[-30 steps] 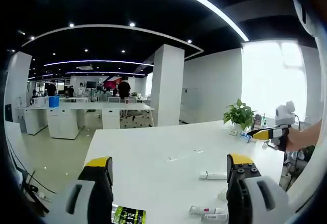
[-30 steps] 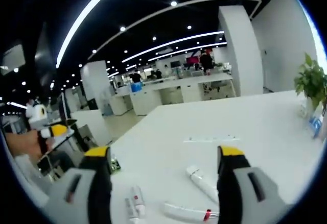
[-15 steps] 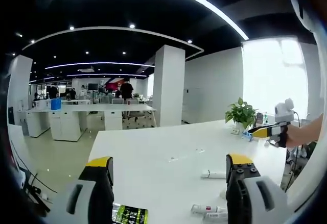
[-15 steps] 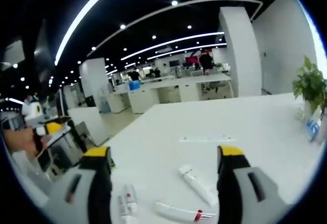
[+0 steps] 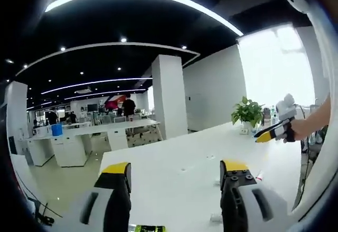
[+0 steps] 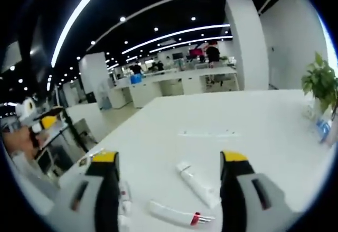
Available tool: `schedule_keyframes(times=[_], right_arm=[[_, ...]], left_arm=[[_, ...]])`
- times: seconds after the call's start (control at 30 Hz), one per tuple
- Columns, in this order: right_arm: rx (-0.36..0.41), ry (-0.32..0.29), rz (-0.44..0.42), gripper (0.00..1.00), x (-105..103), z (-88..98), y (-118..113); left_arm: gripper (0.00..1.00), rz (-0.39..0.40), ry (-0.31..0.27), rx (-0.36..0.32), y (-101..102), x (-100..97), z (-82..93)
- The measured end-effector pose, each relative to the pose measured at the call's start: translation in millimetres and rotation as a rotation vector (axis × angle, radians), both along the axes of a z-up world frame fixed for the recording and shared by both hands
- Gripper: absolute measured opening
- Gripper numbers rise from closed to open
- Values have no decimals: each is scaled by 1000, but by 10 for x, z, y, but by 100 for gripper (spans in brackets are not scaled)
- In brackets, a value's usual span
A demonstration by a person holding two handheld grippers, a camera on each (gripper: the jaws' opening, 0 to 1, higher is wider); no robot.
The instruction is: Arrange the skincare products in the storage area until every visible bottle or jar stands upright without overlapping.
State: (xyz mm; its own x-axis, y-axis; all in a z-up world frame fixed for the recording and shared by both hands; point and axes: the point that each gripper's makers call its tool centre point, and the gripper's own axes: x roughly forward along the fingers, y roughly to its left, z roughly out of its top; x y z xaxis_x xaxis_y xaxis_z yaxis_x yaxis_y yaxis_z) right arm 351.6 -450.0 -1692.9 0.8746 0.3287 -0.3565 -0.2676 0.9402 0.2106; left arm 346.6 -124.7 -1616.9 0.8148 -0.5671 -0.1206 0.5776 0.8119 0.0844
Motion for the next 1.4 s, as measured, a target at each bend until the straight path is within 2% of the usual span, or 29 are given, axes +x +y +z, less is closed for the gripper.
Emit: schedule_keyframes(times=[0.07, 0.2, 0.33, 0.43, 0.67, 0.73, 0.8, 0.93, 1.17, 1.27, 1.4], right_arm=[[-4, 16, 6, 76, 6, -78, -2], [13, 77, 23, 75, 37, -291, -2], [-18, 118, 47, 75, 141, -485, -48], [-44, 145, 68, 74, 278, -623, -79], [-83, 195, 116, 74, 549, -841, -56], [-108, 219, 144, 74, 624, -940, -26], [-116, 223, 155, 74, 661, -978, -11], [-174, 284, 196, 74, 759, -1239, -20], [-256, 353, 267, 73, 849, -1497, -18], [-312, 396, 316, 71, 874, -1634, -38], [-338, 430, 334, 69, 925, -1737, -49]], left_arm=[[51, -2, 3, -14, -49, -30, 41], [51, 6, 18, -61, -92, -67, 96], [49, 26, 19, -80, -66, -103, 100], [50, 55, 46, -97, -31, -95, 75], [58, 126, 37, -115, 85, -104, 195], [62, 149, 40, -119, 288, -110, 84], [67, 168, 62, -137, 328, -138, 59], [69, 204, 78, -149, 417, -248, 2], [71, 215, 116, -135, 410, -397, -96], [71, 220, 122, -126, 429, -426, -98], [71, 233, 121, -118, 477, -467, -66]])
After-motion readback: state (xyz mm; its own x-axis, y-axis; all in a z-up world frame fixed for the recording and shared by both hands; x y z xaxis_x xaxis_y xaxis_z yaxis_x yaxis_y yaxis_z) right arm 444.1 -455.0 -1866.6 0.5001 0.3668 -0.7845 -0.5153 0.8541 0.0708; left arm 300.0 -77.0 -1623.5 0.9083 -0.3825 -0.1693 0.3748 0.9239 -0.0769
